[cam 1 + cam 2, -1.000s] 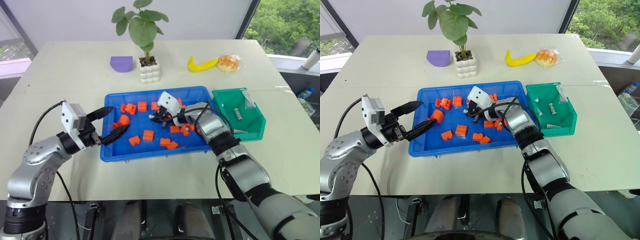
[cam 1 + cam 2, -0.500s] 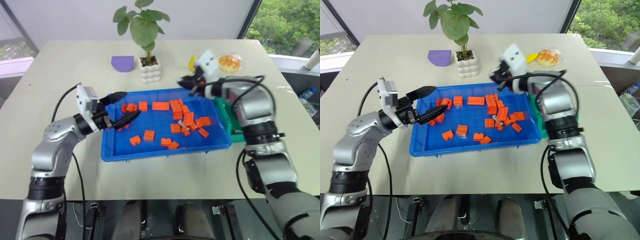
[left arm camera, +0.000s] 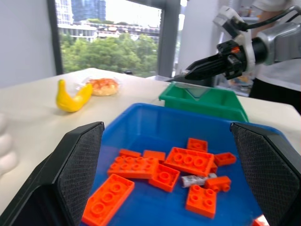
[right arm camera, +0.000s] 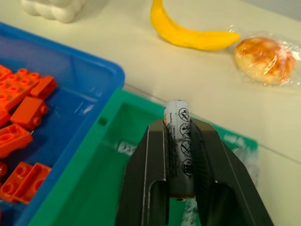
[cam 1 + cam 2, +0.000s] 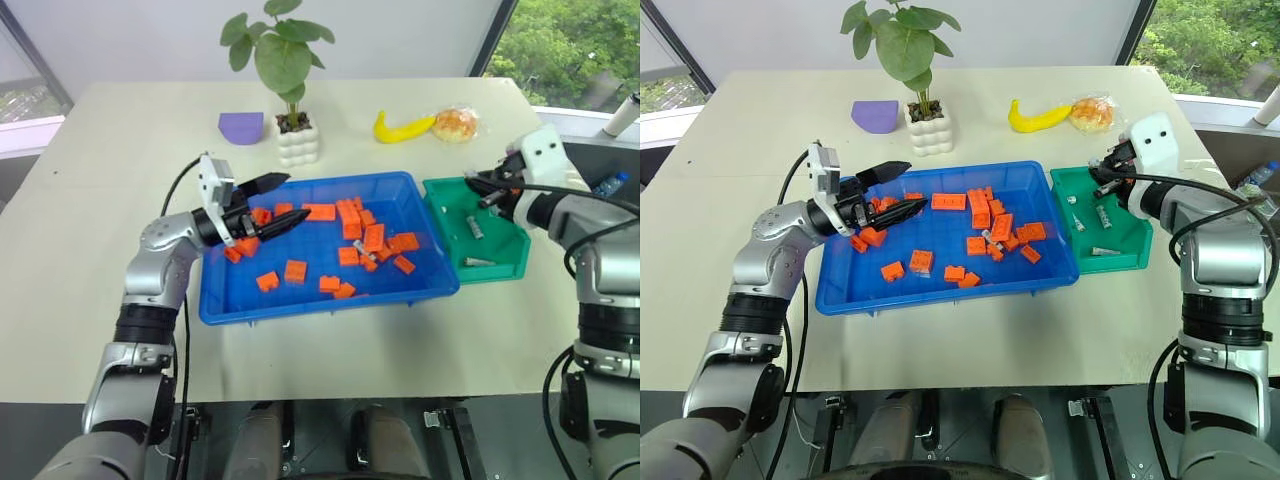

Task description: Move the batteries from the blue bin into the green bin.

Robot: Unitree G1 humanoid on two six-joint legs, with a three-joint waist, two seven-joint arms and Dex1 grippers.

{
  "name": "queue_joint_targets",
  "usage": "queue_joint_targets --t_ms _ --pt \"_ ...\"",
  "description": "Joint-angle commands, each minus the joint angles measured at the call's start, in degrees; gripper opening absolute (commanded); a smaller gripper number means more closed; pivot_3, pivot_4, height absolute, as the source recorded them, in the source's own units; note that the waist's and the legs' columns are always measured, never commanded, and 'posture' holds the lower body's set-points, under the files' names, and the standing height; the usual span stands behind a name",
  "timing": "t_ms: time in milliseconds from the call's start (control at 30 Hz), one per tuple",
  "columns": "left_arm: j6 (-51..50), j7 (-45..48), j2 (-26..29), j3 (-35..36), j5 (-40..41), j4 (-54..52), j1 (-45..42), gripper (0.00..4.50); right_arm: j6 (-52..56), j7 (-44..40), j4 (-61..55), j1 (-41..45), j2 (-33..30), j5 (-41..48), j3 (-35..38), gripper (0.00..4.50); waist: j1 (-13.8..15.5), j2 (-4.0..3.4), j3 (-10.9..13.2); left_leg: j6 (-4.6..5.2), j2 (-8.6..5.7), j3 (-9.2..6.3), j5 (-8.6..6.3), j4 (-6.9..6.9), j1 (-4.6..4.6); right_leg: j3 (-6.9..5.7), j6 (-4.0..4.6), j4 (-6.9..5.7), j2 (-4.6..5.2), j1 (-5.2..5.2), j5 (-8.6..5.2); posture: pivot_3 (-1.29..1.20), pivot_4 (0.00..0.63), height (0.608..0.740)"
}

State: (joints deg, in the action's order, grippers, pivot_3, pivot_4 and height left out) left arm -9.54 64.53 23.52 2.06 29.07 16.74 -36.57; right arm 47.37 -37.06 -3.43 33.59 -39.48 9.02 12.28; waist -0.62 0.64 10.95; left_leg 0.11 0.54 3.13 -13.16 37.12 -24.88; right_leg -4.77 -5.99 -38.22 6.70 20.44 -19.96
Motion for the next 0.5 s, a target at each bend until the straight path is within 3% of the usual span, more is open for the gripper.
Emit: queue_joint_targets --t_ms 33,267,500 --pt "-0.1 2.0 0.6 -0.5 -0.4 -1.0 -1.0 4.50 1.1 1.6 -4.2 -1.1 -0.3 1.7 2.0 0.13 0.1 0.00 0.0 0.00 0.00 -0.01 0.00 0.01 0.00 0.00 0.00 0.00 0.00 -0.01 0.00 0.00 0.150 0.739" --pt "-1.1 2.9 1.5 -0.5 -0.8 -2.4 0.3 4.50 2.5 2.5 -5.9 -4.4 -0.7 3.9 1.6 0.13 0.1 0.00 0.0 0.00 -0.02 -0.04 0.00 0.03 0.00 0.00 0.00 0.01 0.01 -0.04 0.00 0.00 0.150 0.739" --pt "-1.7 3.0 2.0 0.0 -0.7 -3.0 0.7 4.50 2.0 2.9 -5.4 -5.0 -1.9 4.4 1.4 3.46 0.1 0.00 0.0 0.00 -0.02 -0.04 0.00 0.03 0.00 0.00 0.00 0.01 0.01 -0.04 0.00 0.00 0.150 0.739"
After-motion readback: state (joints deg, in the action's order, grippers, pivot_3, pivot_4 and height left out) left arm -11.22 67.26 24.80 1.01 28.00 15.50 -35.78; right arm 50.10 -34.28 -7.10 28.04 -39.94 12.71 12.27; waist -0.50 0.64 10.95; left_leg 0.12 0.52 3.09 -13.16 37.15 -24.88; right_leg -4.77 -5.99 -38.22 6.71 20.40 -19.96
